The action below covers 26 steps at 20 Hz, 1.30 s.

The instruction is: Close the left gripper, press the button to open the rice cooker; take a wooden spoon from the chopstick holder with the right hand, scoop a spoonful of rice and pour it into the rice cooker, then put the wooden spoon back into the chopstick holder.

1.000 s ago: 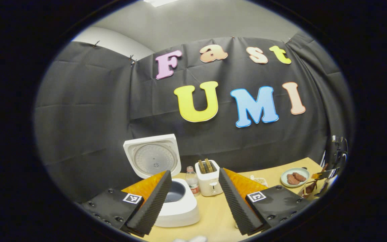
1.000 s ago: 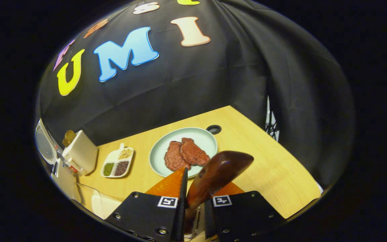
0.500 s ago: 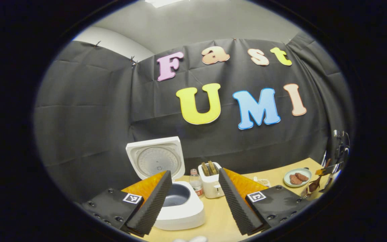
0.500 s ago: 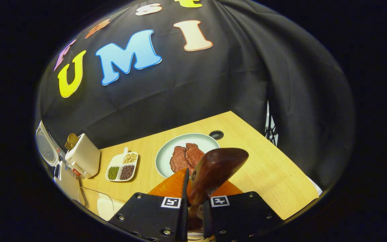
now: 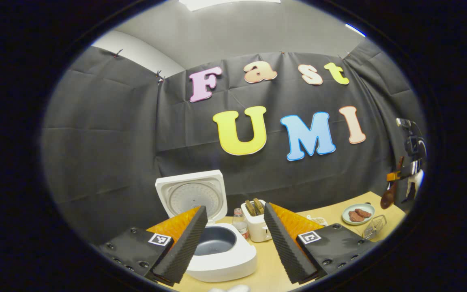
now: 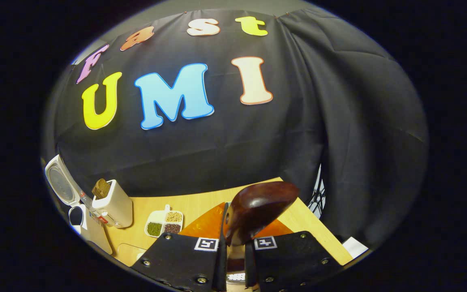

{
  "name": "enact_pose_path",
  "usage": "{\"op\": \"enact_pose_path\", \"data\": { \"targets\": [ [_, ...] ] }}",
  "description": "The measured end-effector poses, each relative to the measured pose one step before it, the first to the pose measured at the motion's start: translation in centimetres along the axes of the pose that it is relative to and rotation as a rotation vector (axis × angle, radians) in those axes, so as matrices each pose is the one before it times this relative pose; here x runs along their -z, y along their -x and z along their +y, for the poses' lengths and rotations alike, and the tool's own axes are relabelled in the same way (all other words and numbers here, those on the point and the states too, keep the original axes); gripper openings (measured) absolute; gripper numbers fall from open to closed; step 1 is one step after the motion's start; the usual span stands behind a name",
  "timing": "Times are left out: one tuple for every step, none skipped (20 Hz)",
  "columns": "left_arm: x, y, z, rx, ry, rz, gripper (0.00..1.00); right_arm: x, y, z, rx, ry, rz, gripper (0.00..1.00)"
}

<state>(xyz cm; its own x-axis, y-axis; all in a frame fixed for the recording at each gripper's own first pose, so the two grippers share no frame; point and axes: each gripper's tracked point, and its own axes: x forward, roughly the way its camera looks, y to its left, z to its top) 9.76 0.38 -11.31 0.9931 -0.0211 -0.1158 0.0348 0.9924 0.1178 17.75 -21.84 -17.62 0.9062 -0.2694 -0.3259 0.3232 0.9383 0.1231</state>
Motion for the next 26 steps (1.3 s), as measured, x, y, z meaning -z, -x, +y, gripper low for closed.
{"op": "enact_pose_path", "data": {
  "targets": [
    [-0.025,0.201,0.201,0.00673,0.01023,-0.00266,0.96,-0.864,0.637,1.09,-0.00536,0.01686,-0.01548,0.17],
    [0.185,0.042,0.199,0.0041,0.01077,-0.00337,0.96,-0.573,0.623,1.363,-0.01539,0.01549,-0.01046,0.17],
    [0.06,0.025,0.363,0.00113,0.00867,-0.0017,0.96,-0.418,0.586,1.476,-0.01532,0.01601,-0.00856,0.14],
    [-0.061,0.114,0.347,-0.00164,0.00581,-0.00316,0.96,-0.362,0.456,1.724,-0.02079,0.01391,-0.01242,0.13],
    [-0.09,0.164,0.308,-0.00125,-0.00177,-0.00606,0.96,-0.136,0.042,1.767,-0.02916,0.02319,-0.00114,0.14],
    [0.103,0.204,0.092,0.00263,-0.0096,-0.00369,0.97,0.289,0.334,1.826,-0.02205,0.02674,0.00334,0.14],
    [-0.209,0.107,0.045,0.00587,-0.01252,-0.00764,0.97,0.223,0.2,1.767,-0.01783,0.02891,-0.0029,0.14],
    [-0.165,0.114,-0.03,0.00883,-0.01153,-0.00677,0.98,0.484,0.146,1.557,-0.01609,0.03559,0.00152,0.18],
    [-0.113,0.138,0.104,0.004,-0.0066,-0.00822,0.98,0.529,0.033,1.584,-0.01383,0.03962,0.00329,0.13],
    [-0.007,0.194,0.091,0.00258,-0.00175,-0.00211,0.98,0.61,-0.026,1.537,-0.0152,0.03899,-0.00034,0.17],
    [0.086,0.186,-0.021,0.00266,0.00237,-0.00177,0.99,0.82,-0.135,1.471,-0.01457,0.03658,0.00962,0.17],
    [0.131,0.111,-0.053,0.00411,0.00403,0.00054,0.99,0.971,-0.231,1.385,-0.01748,0.03339,0.00853,0.17],
    [0.11,0.13,-0.031,0.00121,0.00211,0.00196,0.99,0.876,-0.206,1.409,-0.01586,0.03212,0.01315,0.18],
    [0.203,0.137,0.007,0.00129,0.00129,0.0007,0.99,0.869,-0.259,1.29,-0.01374,0.03661,0.01108,0.18],
    [0.087,0.165,-0.083,0.00419,0.00225,0.0029,0.99,0.806,-0.218,1.093,-0.01255,0.04006,0.00793,0.18],
    [0.131,0.101,-0.024,0.00106,0.00011,-0.0021,0.99,0.805,-0.299,0.865,-0.00522,0.04405,0.00921,0.18],
    [0.03,0.158,0.135,0.00027,-0.00487,0.00354,0.99,0.81,-0.243,0.841,-0.00449,0.04641,0.00509,0.18],
    [0.251,0.116,0.006,0.00012,-0.0031,0.00285,0.99,0.891,-0.397,0.713,-0.00691,0.03711,0.01267,0.18],
    [-0.067,0.146,0.129,-0.00071,-0.00075,-0.00027,0.99,0.779,-0.266,0.756,-0.00944,0.02079,0.01513,0.18],
    [0.144,0.104,0.027,0.0007,-0.00111,0.004,0.99,0.736,-0.32,0.714,-0.00877,0.01562,0.01049,0.18],
    [0.07,0.114,0.062,-0.0019,0.00013,0.00052,0.99,0.611,-0.225,0.359,0.0073,0.02333,0.00729,0.18],
    [0.081,0.069,0.036,0.00164,-0.00021,-0.00066,0.99,0.345,-0.18,0.079,0.01227,0.02244,0.00117,0.18],
    [0.033,0.006,0.014,-0.00055,-0.00217,0.00114,0.99,0.385,-0.152,0.251,0.00041,0.02117,0.00244,0.18],
    [0.318,-0.134,0.155,-0.0051,-0.00486,0.00539,0.99,0.594,-0.495,0.467,-0.00104,0.01575,0.00239,0.18],
    [0.336,0.015,0.313,-0.00659,-0.00267,0.00806,0.99,0.913,-0.411,0.44,-0.00055,0.00473,0.01442,0.18],
    [0.39,0.057,0.033,0.00072,0.00231,0.00676,0.99,0.806,-0.198,0.327,-0.00726,0.00733,0.02053,0.18]
  ]
}}
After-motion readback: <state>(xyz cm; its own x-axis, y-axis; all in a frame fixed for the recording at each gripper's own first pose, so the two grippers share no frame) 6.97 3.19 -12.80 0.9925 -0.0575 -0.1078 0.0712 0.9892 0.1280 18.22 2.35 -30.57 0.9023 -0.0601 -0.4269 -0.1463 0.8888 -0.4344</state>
